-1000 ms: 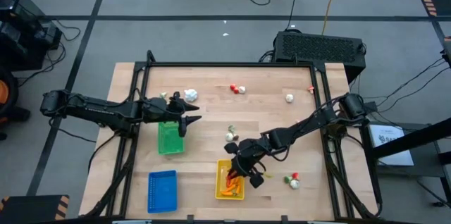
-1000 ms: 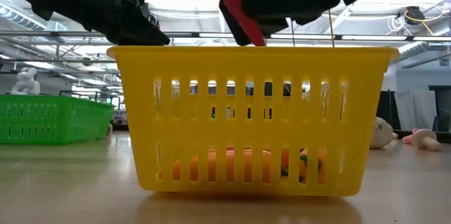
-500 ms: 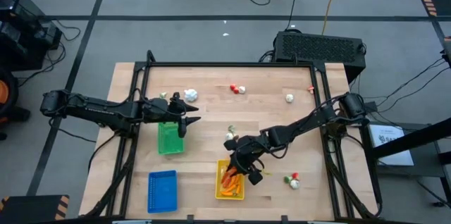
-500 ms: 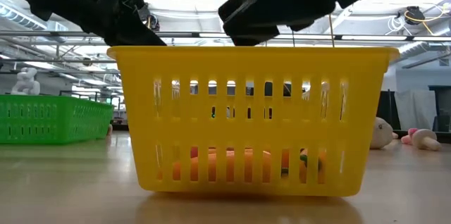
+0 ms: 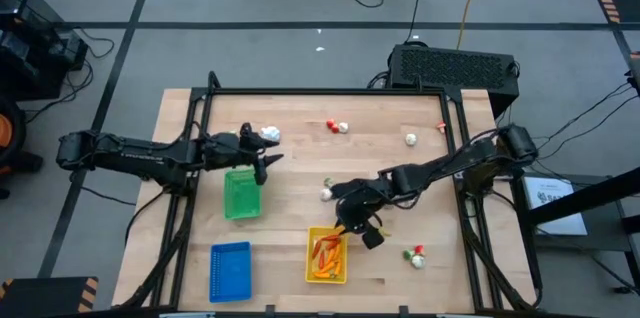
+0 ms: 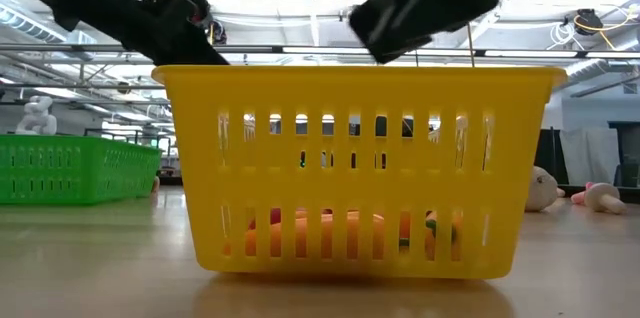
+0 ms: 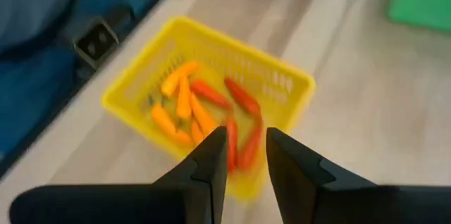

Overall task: Sort produce into baskets
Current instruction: Put the garlic into the green basket

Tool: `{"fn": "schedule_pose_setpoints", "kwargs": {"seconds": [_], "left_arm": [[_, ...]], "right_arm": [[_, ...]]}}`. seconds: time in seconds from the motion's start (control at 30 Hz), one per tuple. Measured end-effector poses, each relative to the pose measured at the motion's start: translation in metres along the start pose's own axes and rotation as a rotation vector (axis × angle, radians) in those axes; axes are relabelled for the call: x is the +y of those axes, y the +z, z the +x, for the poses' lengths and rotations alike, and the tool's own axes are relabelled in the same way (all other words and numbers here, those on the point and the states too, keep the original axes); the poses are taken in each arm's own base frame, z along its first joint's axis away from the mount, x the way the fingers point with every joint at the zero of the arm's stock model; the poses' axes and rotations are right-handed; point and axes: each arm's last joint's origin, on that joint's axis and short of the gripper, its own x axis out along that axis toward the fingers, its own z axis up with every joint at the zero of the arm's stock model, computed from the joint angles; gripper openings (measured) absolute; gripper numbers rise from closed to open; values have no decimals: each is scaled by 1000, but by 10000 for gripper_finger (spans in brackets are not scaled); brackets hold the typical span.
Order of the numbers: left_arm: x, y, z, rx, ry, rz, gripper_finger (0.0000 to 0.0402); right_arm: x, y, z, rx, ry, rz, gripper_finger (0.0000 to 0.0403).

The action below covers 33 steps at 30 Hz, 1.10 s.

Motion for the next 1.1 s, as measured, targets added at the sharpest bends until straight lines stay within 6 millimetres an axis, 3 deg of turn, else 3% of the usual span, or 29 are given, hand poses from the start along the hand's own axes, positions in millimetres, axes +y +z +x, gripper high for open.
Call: {"fn": "schedule_pose_setpoints", "kwargs": {"seconds": [0.13, 0.3, 0.53, 0.8, 1.1], "left_arm": [[7, 13, 0, 90, -30, 10, 199], [3, 37, 5, 106, -80, 43, 199], [-24, 54, 34, 140, -253, 208, 199], [-60, 34, 89, 196, -402, 308, 199], [-81, 16, 136, 305, -427, 358, 199]], "right_arm": [[1, -13, -24, 50, -83, 11, 82], [4, -39, -56, -31, -276, 55, 68], [15, -69, -89, -263, -441, 138, 54], [21, -79, -102, -333, -440, 210, 54], [20, -79, -101, -328, -441, 204, 54]]}}
